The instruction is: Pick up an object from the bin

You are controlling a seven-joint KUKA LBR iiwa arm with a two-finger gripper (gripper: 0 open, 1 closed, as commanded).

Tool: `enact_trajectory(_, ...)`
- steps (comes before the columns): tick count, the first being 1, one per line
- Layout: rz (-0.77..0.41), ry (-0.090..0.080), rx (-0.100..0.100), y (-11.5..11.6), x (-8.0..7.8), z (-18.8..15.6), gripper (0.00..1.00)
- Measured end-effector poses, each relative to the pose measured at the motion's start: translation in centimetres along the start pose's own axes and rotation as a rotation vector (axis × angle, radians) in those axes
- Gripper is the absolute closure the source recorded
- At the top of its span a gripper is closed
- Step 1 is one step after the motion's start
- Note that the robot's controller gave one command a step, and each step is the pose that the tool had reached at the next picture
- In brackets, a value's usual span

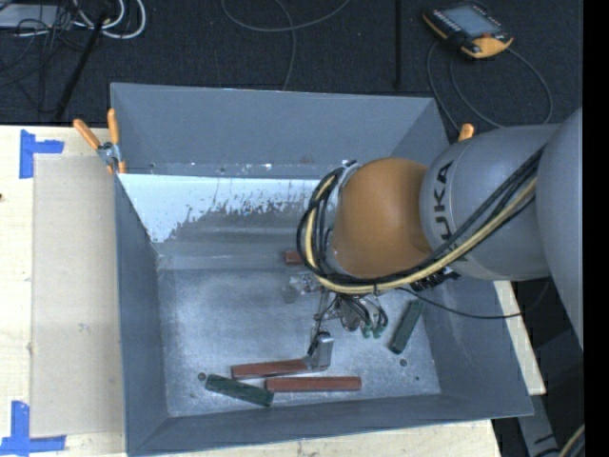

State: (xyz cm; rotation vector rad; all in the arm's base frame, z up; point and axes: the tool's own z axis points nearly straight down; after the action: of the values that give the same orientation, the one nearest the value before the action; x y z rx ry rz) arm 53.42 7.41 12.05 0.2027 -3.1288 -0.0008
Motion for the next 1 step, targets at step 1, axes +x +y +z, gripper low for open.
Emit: enact_trajectory(1, -0.089, -0.006, 0.001, 0.59, 0.64, -0.79, 0.00)
